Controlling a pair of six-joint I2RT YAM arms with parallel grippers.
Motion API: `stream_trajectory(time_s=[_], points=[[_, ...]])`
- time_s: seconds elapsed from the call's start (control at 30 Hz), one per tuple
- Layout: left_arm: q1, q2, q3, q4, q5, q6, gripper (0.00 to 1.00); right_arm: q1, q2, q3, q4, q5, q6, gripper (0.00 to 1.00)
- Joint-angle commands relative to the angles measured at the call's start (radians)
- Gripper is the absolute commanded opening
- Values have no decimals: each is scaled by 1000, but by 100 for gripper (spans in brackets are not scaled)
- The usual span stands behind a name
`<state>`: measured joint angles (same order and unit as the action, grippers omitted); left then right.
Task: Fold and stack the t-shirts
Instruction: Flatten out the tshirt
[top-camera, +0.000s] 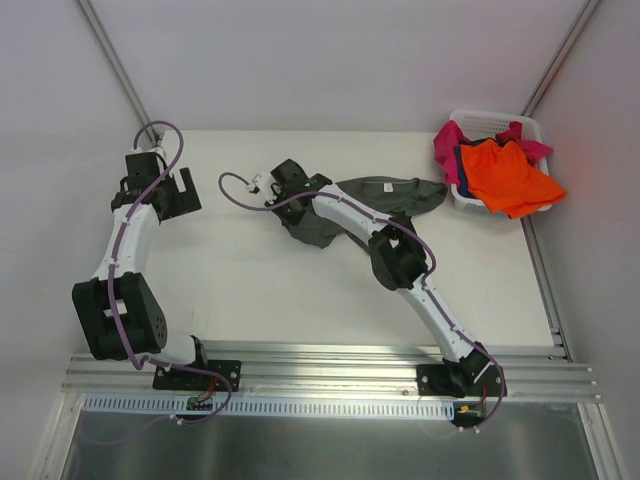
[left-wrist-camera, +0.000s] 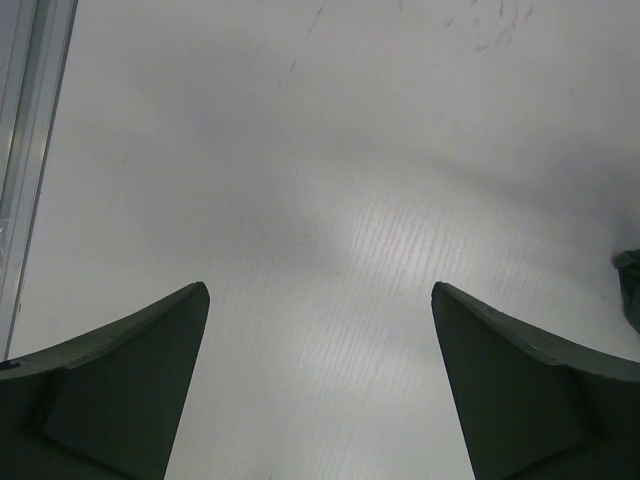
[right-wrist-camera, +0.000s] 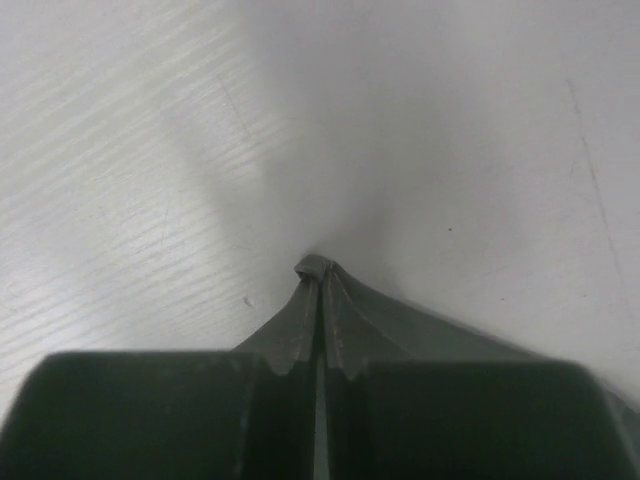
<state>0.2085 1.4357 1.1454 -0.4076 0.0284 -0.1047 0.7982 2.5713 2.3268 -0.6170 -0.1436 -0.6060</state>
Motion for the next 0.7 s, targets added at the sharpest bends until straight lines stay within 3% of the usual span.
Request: stream_trajectory(time_s=[0.0,0.17,0.47,0.67], points=[[0,-35,16,-14,31,-23,95,-5,-68,-12,16,78,-26,1],[20,-21,20,-13,56,-32,94,-30,-125,25,57,137,-61,1],[31,41,80,-13,131,-55,92,-117,-365,51,194,337,-198,1],[29,84,138,-16,258,-40,85,-133,-534,42,285,444,-320,0]])
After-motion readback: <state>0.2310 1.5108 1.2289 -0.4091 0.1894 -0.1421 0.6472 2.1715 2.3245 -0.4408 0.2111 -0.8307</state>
